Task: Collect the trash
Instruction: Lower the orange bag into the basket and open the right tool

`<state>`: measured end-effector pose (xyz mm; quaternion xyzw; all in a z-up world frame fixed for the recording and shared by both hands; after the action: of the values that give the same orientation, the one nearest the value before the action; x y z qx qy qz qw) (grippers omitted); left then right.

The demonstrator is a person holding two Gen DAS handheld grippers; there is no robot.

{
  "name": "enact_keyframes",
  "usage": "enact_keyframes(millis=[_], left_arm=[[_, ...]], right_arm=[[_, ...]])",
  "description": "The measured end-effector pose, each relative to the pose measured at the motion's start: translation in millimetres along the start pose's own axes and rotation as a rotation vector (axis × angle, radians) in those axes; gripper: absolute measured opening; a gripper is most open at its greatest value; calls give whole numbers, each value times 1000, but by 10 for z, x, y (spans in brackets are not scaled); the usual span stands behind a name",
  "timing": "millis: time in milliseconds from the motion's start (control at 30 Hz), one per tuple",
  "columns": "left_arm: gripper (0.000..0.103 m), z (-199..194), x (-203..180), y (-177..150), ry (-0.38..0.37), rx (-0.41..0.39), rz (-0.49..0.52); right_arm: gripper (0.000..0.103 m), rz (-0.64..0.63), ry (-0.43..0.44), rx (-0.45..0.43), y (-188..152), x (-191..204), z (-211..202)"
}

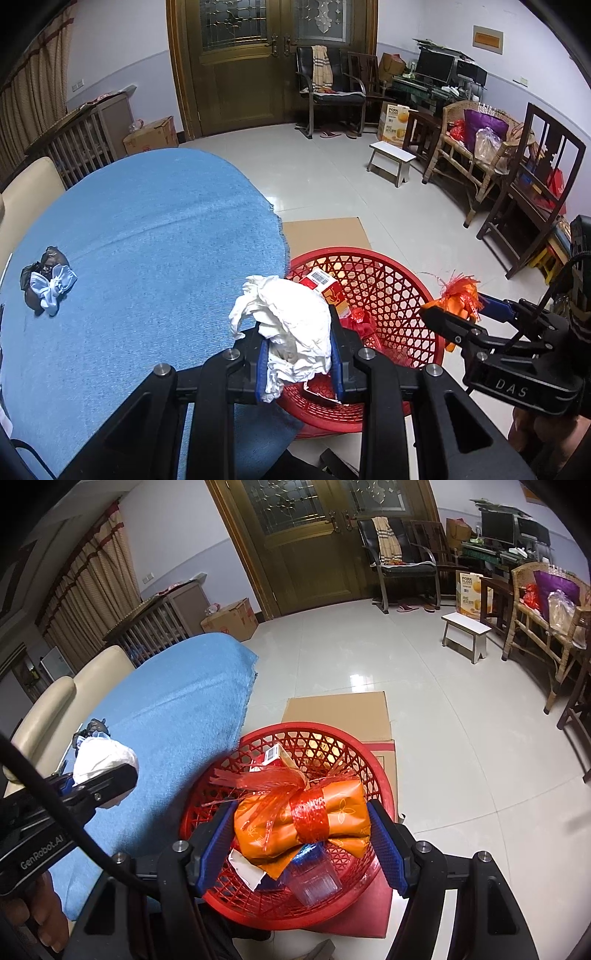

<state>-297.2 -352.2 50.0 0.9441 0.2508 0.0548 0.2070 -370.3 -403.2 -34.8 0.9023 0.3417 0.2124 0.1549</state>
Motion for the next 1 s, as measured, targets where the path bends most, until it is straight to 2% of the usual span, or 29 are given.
enact_keyframes(millis=[1000], left_arm=[[28,136,-59,69,-20,19,-3]], right_arm=[[72,-4,-6,12,11,-1,49]])
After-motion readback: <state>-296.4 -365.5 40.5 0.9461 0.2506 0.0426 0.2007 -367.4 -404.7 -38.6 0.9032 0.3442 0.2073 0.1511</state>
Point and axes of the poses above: each gripper's, at about its wrist camera, not at the fingertips, and z roughly the way its jaws point, x to its left, y to its top, the point moved 4 cm from there along z, roughly the way its jaws point, and after that the axes turned 15 degrees about x, right-handed, at the moved point
